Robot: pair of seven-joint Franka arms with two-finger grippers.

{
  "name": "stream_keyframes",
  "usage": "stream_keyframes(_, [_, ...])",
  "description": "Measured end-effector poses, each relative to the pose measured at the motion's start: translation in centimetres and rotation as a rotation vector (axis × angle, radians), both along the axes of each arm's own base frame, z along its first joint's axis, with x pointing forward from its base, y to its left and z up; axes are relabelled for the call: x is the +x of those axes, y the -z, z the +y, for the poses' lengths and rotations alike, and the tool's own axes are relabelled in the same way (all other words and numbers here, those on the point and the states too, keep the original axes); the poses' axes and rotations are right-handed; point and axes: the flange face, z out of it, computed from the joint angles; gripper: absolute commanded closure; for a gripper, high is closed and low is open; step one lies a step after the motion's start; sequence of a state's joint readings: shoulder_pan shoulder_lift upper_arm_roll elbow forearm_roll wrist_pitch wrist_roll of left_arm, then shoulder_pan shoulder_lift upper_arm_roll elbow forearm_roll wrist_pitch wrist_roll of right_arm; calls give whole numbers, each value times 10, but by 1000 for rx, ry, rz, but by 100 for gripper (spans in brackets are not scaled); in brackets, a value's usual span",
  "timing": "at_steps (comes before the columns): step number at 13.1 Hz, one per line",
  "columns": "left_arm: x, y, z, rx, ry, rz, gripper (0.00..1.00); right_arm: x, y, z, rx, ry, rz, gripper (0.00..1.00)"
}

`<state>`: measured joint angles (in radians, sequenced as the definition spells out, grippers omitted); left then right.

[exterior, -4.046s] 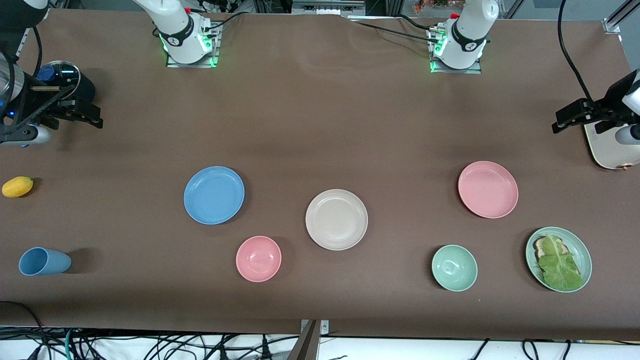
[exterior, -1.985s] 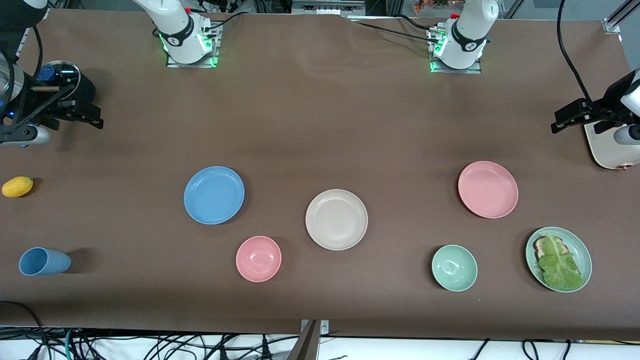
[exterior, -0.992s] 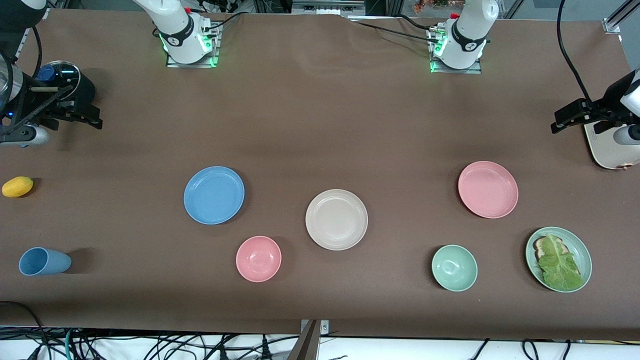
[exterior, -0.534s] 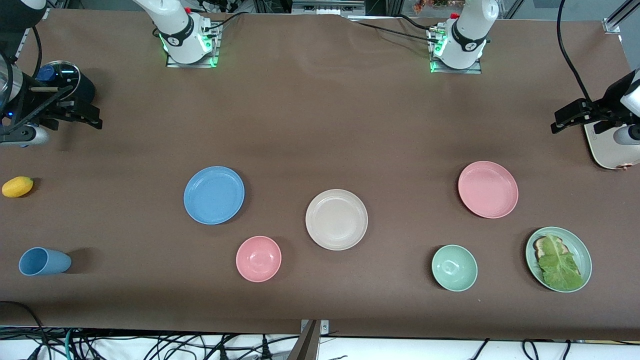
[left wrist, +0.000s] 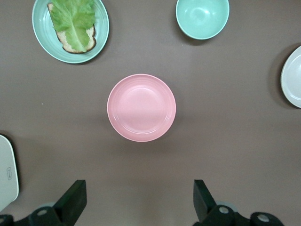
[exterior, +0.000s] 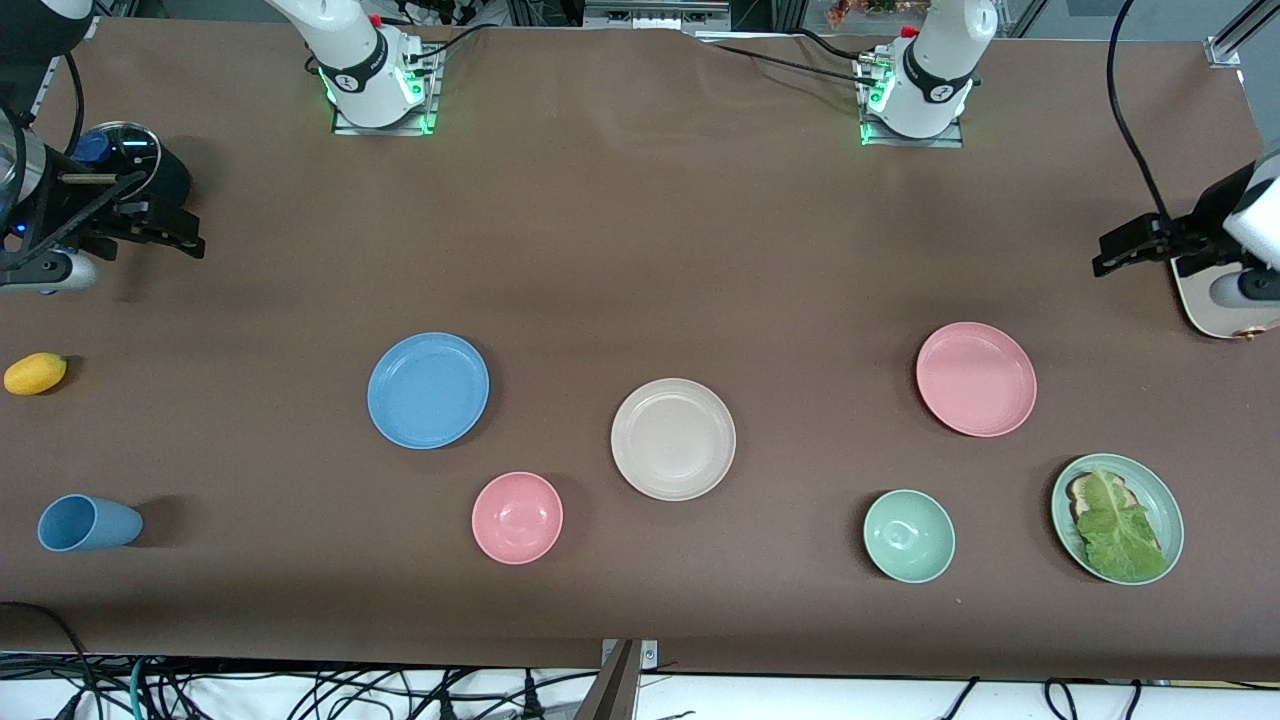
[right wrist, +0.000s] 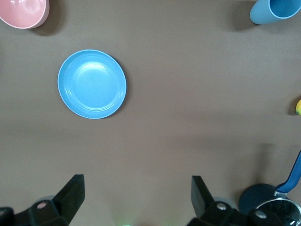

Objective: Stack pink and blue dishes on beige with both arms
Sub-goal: 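Move the left gripper down to the rim of the pink plate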

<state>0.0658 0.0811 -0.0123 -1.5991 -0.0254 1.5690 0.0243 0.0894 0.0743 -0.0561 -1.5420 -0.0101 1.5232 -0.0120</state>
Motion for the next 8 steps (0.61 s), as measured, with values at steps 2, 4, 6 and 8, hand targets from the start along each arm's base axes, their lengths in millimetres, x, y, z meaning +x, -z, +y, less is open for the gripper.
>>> stream_keyframes(2, [17,24,4,40,7,6,0,0,0,0,0,0,0,0])
stream_keyframes(4, [27,41,8,82,18,27,0,0,0,0,0,0,0,0])
stream_keyframes(6, [39,84,12,91,20,101,0,0,0,0,0,0,2,0])
stream_keyframes(8, [52,131,16,86,14,162,0,0,1,0,0,1,3,0])
